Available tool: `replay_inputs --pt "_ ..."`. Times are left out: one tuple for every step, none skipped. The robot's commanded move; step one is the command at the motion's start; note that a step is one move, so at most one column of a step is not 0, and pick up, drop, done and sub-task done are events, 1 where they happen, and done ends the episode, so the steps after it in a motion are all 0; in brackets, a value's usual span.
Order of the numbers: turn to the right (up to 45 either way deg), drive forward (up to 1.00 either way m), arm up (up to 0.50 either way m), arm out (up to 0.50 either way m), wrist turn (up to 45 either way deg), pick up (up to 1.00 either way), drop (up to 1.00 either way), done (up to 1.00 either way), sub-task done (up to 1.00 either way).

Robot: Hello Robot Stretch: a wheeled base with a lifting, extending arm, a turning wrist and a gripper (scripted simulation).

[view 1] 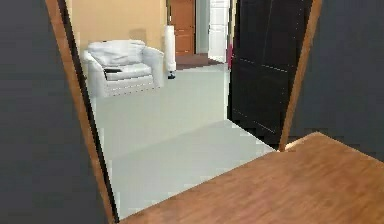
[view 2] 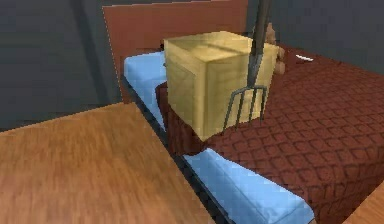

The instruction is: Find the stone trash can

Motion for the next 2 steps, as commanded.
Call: replay_inputs --pt "-30.0 0.0 0.0 0.0 0.0 0.0 0.0 0.0 0.0" --pt "0.0 0.05 0.0 0.0 0.0 0.0 0.0 0.0 0.0"
